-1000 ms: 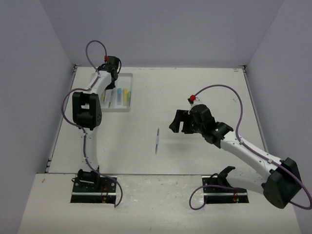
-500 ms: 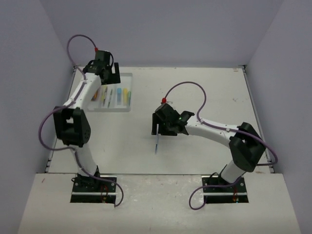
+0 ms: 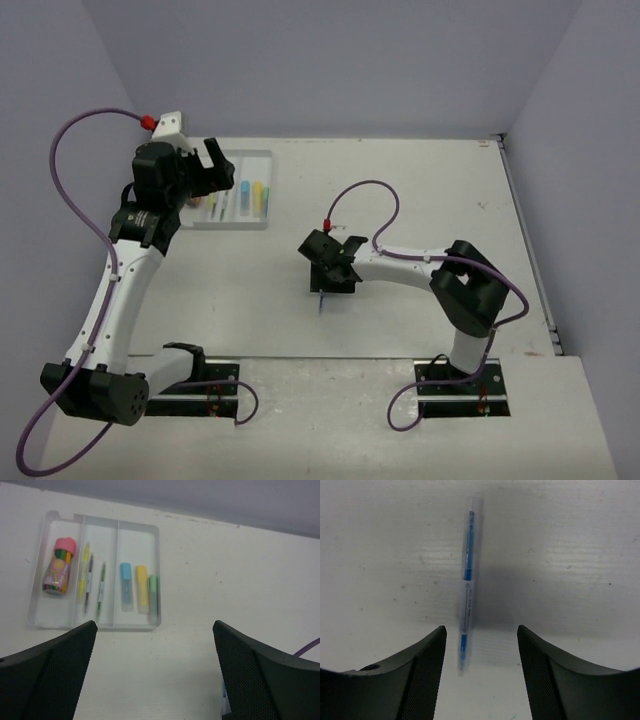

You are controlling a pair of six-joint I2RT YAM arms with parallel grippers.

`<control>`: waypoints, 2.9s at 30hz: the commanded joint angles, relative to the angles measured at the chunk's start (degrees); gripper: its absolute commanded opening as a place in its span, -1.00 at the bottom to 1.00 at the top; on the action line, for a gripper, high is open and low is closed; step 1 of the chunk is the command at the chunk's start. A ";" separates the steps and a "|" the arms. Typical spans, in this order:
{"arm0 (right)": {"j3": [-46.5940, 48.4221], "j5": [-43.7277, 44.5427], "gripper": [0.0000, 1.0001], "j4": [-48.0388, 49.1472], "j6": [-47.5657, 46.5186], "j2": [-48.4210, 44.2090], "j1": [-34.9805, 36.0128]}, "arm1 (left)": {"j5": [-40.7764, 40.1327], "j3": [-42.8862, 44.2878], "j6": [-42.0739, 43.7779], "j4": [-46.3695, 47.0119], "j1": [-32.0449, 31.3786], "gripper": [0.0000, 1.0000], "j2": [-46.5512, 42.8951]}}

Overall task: Sort the stationery into containers
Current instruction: Pick up the pen from the center of the board, then place the pen in the storage box.

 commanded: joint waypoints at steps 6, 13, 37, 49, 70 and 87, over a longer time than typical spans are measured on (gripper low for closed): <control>0.18 3.99 -0.83 -1.90 2.38 3.76 0.10 | 7.21 -6.61 -0.31 3.61 -0.03 1.00 -1.73; -5.49 0.51 -1.00 6.77 -3.16 -6.55 0.10 | 28.54 -15.77 -7.05 15.53 -0.21 1.00 -2.82; -28.90 -40.65 -1.00 52.60 -22.30 -52.13 -10.53 | 47.94 -24.08 -18.02 53.20 -22.16 0.05 -0.05; -22.45 -6.81 0.98 29.64 -19.62 -49.28 -10.62 | 0.91 0.73 -1.04 5.66 -22.36 -1.00 9.62; -21.31 -8.69 0.97 21.27 -25.70 -50.00 -13.77 | -33.75 36.27 21.24 1.24 -2.22 -1.00 58.12; -19.35 -11.17 0.98 21.08 -24.75 -46.39 -13.71 | -26.87 34.88 17.95 1.07 -0.61 0.00 57.69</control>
